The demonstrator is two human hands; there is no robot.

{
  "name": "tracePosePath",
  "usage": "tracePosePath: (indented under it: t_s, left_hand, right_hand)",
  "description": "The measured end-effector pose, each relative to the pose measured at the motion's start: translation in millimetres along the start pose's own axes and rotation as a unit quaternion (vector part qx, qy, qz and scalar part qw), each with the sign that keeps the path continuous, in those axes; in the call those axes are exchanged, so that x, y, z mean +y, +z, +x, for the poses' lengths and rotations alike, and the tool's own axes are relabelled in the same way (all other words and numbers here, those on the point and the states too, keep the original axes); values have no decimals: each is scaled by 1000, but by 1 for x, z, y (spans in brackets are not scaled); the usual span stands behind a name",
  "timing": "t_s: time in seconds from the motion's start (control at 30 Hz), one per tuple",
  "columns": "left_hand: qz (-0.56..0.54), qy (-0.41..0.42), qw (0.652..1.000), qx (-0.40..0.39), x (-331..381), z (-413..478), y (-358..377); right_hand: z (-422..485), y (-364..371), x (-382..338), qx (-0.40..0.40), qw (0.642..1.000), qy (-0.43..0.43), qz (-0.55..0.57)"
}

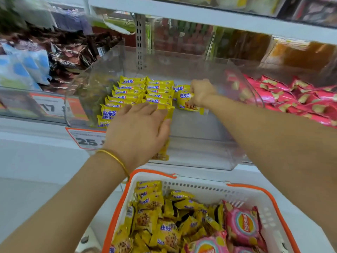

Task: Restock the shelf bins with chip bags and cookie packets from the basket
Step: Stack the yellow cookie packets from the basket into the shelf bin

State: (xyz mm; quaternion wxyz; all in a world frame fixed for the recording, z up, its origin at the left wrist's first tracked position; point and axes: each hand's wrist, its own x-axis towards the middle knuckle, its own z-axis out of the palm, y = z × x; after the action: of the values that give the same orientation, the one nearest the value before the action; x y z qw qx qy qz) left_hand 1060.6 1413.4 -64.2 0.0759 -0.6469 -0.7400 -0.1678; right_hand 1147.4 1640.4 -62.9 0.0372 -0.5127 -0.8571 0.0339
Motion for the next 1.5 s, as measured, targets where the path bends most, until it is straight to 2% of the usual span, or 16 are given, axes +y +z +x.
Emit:
tracePosePath:
  t_s: [0.1, 0.3, 0.43, 0.53, 0.6, 0.67, 0.73, 0.8, 0.87, 0.93, 1.03, 1.13, 1.23, 1.33, 1.4, 1.5]
  left_hand:
    - [14, 20, 998, 56, -4, 1, 4]
    - [19, 34, 998, 48, -3, 2, 8]
    - [-10, 43, 995, 89, -5, 3, 9]
    - [-58, 88, 981, 165, -3, -4, -4]
    - [-69, 122, 967, 214, 3, -19, -13]
    - [-95, 137, 960, 224, 10, -43, -15]
    - [-93, 129, 967, 200, 13, -70, -9]
    - [-71, 108, 980, 151, 9, -85, 1]
    - [-68, 63, 992, 81, 2, -92, 9]
    - [-76, 27, 996, 31, -5, -93, 16]
    - [-52, -13, 999, 7, -12, -90, 24]
    - [-40, -46, 998, -9, -17, -86, 30]
    - [-24, -56, 997, -55, -21, -84, 35]
    - [-2, -39, 991, -127, -18, -83, 44]
    - [-24, 28, 996, -87, -8, -84, 39]
    - [-80, 141, 979, 121, 15, -81, 11]
  right_hand:
    - [12, 11, 3, 58, 998, -15, 0]
    - [15, 23, -1, 98, 992, -80, -3]
    - [13, 18, -6, 110, 991, -55, -47]
    - [0, -5, -15, 118, 991, -32, -60]
    - [-30, -33, -22, 138, 988, -72, 16]
    - [-88, -60, -26, 165, 963, -146, 156]
    - [-162, -67, -25, 112, 920, -220, 303]
    - [-213, -34, -24, -36, 904, -232, 358]
    - [-230, 31, -35, -156, 930, -214, 256]
    - [-222, 108, -47, -207, 953, -191, 114]
    - [-209, 192, -60, -187, 971, -151, 9]
    - [-204, 221, -65, -133, 982, -117, -60]
    - [-200, 232, -57, -100, 984, -126, -81]
    - [-202, 225, -45, -112, 981, -153, -40]
    - [-212, 197, -37, -146, 975, -164, 38]
    - [-236, 110, -22, -177, 957, -174, 153]
